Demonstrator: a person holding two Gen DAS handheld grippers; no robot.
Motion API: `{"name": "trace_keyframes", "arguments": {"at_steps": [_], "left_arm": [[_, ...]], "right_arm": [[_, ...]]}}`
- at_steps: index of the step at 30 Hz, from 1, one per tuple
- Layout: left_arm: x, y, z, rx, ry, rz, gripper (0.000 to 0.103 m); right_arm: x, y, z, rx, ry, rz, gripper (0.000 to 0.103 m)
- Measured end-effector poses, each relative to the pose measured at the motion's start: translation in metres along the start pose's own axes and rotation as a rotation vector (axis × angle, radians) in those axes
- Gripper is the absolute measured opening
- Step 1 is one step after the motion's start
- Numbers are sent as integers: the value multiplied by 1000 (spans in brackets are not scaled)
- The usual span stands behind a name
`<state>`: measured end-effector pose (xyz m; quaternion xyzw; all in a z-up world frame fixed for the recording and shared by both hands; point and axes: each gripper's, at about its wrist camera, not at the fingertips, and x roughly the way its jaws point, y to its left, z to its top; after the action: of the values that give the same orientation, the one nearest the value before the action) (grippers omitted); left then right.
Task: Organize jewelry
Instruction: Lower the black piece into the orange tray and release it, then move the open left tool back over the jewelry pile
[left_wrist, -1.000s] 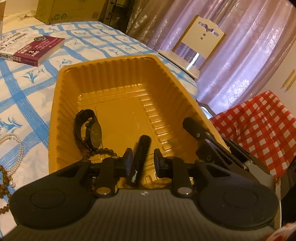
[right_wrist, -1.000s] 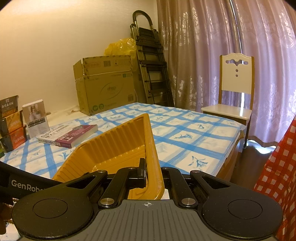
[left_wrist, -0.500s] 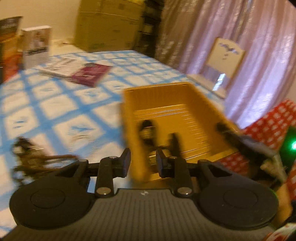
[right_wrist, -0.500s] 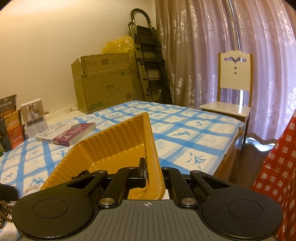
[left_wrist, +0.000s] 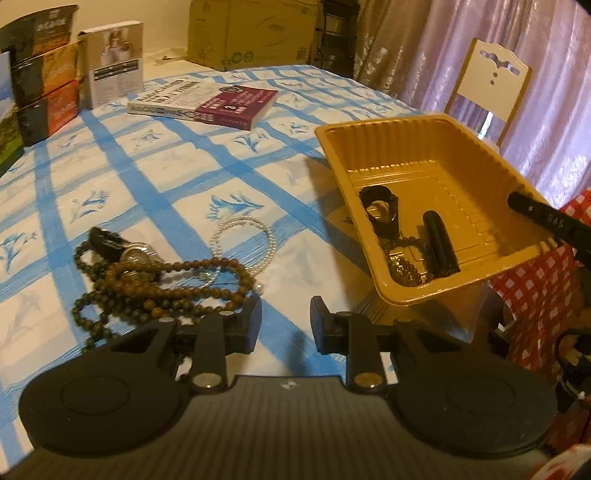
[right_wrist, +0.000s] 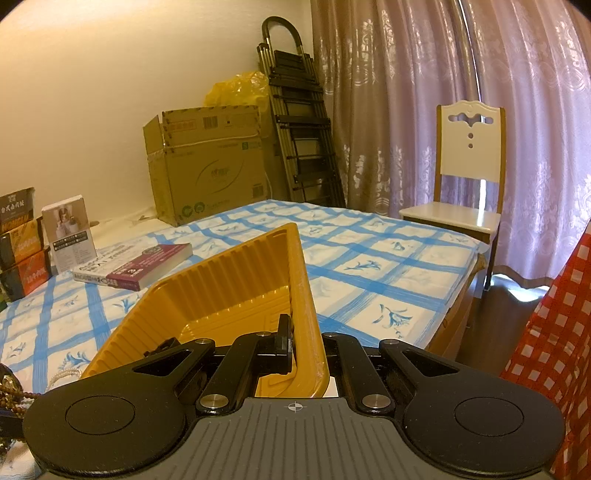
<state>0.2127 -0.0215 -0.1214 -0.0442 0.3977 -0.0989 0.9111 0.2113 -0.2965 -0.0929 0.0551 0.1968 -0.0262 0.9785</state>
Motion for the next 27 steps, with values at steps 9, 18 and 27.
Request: {"name": "trace_keyframes", "arguments": {"at_steps": [9, 18, 27], "left_arm": [[31, 9, 5, -25, 26, 38, 23], [40, 12, 11, -10, 16, 69, 19], [43, 8, 8, -5, 35, 42, 13]], "right_arm": [[0, 1, 0, 5, 3, -1, 5], [1, 0, 0, 6, 6, -1, 5], [2, 0, -2, 8, 7, -2, 5]]}}
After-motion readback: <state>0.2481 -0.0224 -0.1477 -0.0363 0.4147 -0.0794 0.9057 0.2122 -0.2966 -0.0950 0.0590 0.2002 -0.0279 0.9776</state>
